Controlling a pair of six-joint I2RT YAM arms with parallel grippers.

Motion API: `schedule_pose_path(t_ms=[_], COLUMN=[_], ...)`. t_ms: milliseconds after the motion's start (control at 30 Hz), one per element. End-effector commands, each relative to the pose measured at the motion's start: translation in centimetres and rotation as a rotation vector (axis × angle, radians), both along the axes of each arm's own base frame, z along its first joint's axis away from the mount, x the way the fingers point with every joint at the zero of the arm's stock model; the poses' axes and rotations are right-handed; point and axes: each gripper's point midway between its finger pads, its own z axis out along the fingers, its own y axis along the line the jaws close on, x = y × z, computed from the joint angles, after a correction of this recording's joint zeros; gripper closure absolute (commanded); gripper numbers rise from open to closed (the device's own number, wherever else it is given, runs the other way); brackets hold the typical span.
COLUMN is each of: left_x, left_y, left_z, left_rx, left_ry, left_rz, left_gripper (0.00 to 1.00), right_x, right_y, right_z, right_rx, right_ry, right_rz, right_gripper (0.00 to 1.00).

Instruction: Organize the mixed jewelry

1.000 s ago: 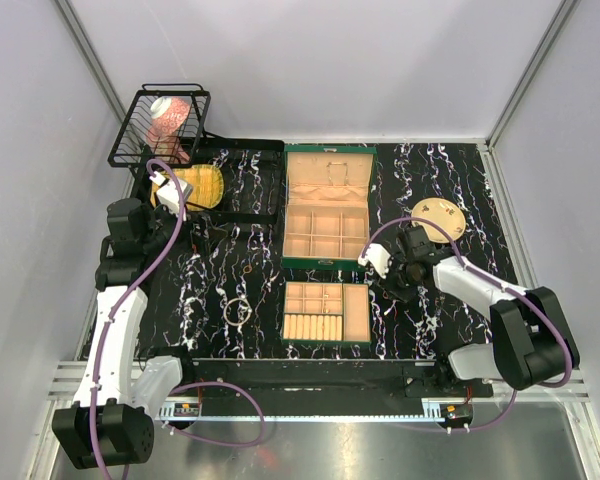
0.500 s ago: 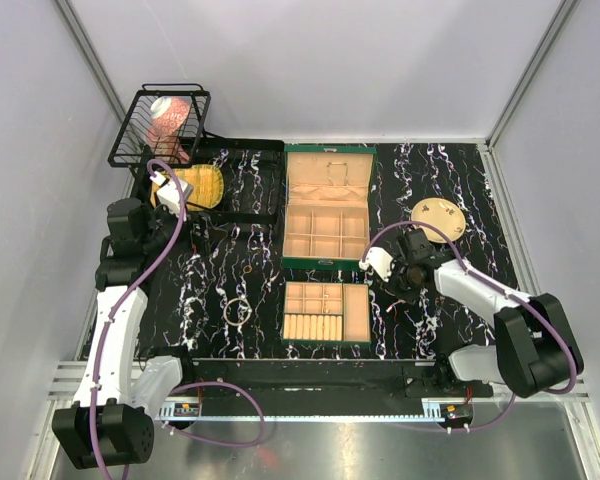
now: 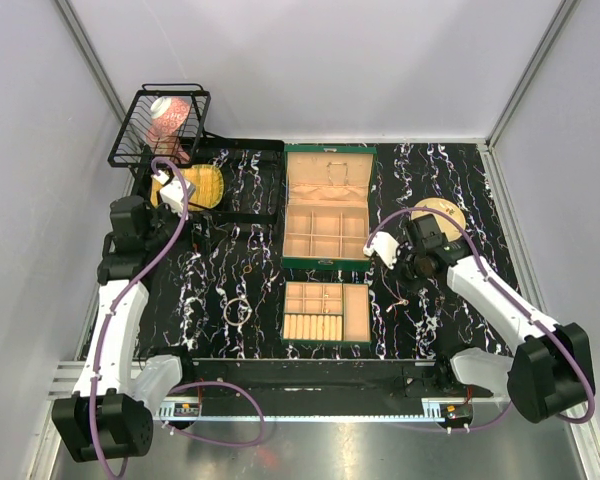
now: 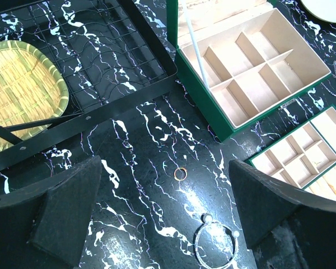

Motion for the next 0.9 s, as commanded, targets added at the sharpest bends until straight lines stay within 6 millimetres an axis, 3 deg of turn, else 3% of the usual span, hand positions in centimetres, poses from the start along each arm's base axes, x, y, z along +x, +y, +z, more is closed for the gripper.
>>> schedule_pose_path(t_ms=[0,67,167,533,867], left_x=[1.2,1.3,1.3,1.2,1.3], left_y=[0.2,0.2,0.1,0.0,0.0], left_z=[1.8,1.8,1.6,1.0,1.0], left_rx=[0.021,0.022,0.021,0.022,0.023], left_ry=[-0.087,-0.089,-0.086,-0.078,-0.08], left_rz=[-0.007,-0.005,-0.01,-0.009,-0.007], left_gripper=[0.01,0.01,0.01,0.01,0.01], right_x=[-0.9,-1.1,-1.2,-1.7,-0.8], right_y=[-0.3,-0.5,-0.6,-1.3,-1.8], right_z=[-0.2,-1.0,-2.2,-5.1,-6.2], right_rx=[-0.02,-0.028,-0.035,-0.086,-0.115], right_ry=[0.044,0.056,0.067,0.105,0.067], right_rz=[0.004,0.001,-0.005,0.013,0.022], right_gripper=[0.91,0.74,0.64,0.48,0.47])
